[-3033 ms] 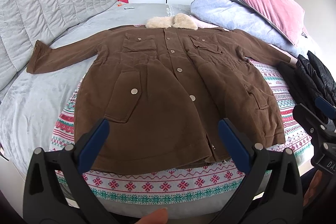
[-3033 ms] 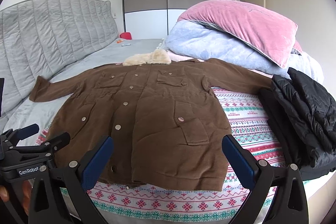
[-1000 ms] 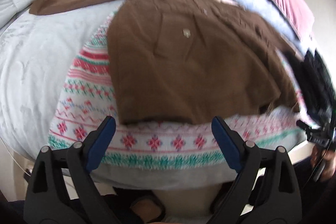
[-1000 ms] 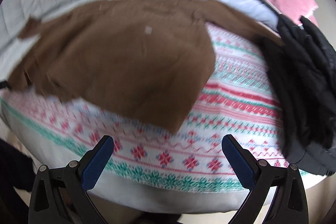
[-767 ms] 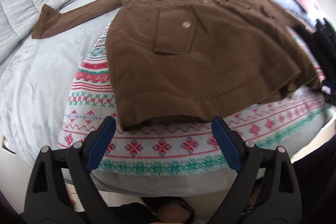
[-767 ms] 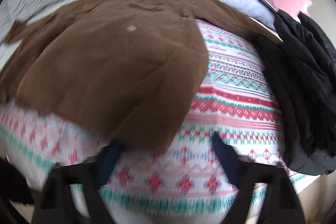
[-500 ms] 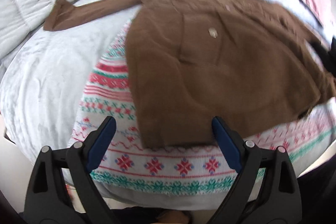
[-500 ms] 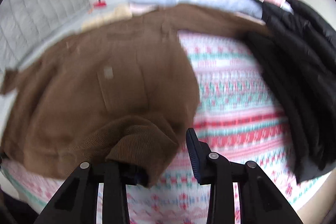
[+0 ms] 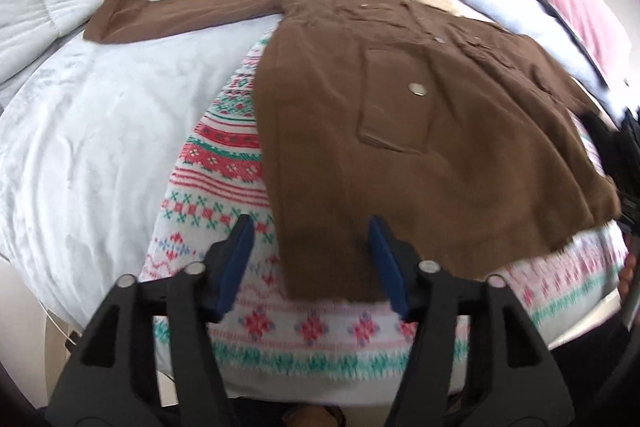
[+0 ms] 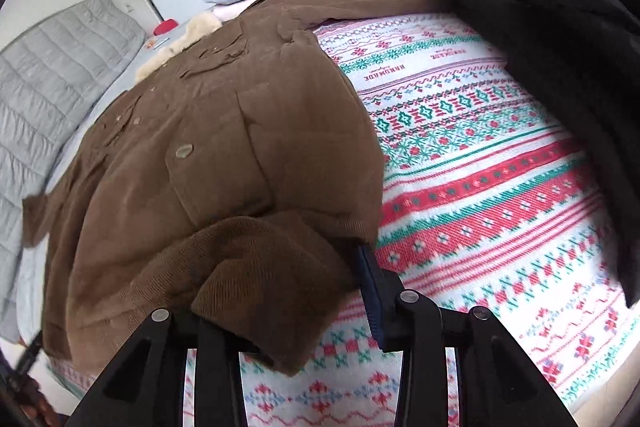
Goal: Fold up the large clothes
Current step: 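Grasp the brown coat's side edge with the right gripper and lift it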
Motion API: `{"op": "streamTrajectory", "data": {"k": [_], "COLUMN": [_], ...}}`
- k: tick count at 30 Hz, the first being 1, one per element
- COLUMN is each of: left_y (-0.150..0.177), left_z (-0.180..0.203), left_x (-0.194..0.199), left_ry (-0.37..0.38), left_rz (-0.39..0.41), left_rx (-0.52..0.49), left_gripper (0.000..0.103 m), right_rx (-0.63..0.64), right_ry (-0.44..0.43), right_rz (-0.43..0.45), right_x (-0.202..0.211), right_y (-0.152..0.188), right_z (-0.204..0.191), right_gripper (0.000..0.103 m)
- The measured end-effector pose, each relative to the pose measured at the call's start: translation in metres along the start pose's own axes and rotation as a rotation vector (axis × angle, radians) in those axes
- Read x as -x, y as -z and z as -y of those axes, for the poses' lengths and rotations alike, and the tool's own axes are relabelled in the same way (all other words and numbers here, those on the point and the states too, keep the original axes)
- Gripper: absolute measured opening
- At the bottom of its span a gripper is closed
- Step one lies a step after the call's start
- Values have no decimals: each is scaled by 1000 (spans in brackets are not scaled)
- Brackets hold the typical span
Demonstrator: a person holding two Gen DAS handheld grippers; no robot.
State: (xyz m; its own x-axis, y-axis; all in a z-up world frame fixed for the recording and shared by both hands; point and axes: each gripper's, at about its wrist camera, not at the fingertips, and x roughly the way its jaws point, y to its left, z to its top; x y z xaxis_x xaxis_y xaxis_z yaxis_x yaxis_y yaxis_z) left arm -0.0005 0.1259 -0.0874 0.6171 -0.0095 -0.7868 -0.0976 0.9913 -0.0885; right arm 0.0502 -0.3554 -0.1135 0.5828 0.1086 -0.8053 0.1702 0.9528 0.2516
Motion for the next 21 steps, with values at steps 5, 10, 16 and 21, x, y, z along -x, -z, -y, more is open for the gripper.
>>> {"op": "streamTrajectory", "data": {"k": [5, 10, 16, 21], "left_y": [15, 35, 17, -10], "left_z": [6, 22, 14, -3], "left_x": [12, -4, -14, -18], "left_ry": [-19, -73, -109, -18], "left_rz": [37, -45, -36, -47], "left_rx": [-106, -313, -232, -43], "left_gripper": [78, 78, 78, 28], "right_rx": [2, 4, 35, -8], "right_ry": [-30, -37, -9, -73], "right_rz": [0, -13, 8, 73], "right_x": [0, -6, -13, -1], "right_y": [5, 3, -4, -19], "right_z": [4, 6, -9, -6], "right_gripper": [38, 38, 30, 12]}}
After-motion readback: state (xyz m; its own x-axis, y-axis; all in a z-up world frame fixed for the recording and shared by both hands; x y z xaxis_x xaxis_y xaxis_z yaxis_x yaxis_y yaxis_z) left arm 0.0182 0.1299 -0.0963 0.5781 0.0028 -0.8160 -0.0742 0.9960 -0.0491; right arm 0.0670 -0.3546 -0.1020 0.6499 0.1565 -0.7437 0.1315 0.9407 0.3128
